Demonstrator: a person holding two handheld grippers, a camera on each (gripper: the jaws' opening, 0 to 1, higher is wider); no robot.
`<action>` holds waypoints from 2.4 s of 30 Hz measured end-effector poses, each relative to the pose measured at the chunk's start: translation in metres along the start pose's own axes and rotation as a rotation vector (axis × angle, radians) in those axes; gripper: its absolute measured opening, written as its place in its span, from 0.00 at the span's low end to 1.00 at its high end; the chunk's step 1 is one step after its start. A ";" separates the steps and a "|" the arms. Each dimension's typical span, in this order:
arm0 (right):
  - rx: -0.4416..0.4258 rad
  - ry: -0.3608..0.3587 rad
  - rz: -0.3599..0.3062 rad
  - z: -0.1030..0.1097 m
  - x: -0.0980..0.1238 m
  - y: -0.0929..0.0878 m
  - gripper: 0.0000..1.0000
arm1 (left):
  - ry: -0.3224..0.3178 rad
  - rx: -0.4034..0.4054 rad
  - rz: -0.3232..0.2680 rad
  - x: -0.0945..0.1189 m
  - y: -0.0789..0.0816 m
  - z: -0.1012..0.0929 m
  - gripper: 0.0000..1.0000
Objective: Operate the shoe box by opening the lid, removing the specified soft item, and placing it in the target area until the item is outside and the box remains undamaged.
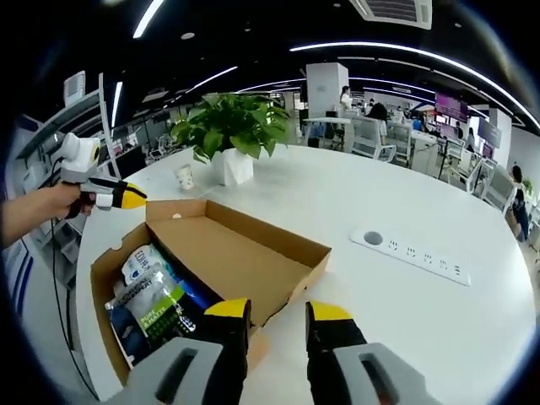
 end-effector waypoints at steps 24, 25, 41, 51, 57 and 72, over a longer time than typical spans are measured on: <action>0.113 0.082 0.005 0.024 0.011 -0.005 0.30 | -0.070 -0.030 0.037 0.030 -0.025 -0.045 0.26; 0.114 0.086 0.005 0.025 0.011 -0.005 0.30 | -0.072 -0.033 0.039 0.030 -0.026 -0.047 0.26; 0.162 0.124 0.067 0.041 0.004 -0.005 0.31 | -0.135 -0.039 0.075 0.031 -0.045 -0.065 0.27; 0.192 0.140 0.125 0.050 -0.007 -0.007 0.35 | -0.176 -0.044 0.105 0.032 -0.055 -0.077 0.27; 0.202 0.151 0.157 0.052 -0.013 -0.008 0.39 | -0.210 -0.038 0.123 0.030 -0.058 -0.083 0.26; 0.273 0.158 0.244 0.056 -0.027 -0.008 0.42 | -0.291 -0.005 0.187 0.030 -0.067 -0.099 0.24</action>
Point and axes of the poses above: the point that each gripper's makers call its tool centre point, and the gripper's own axes: x roughly backward along the fingers, z roughly to its left, y roughly out of its top, the point moved 8 cm from there along x, roughly backward along the fingers, and after that the axes turned 11 degrees about z, right-handed, at the moved point
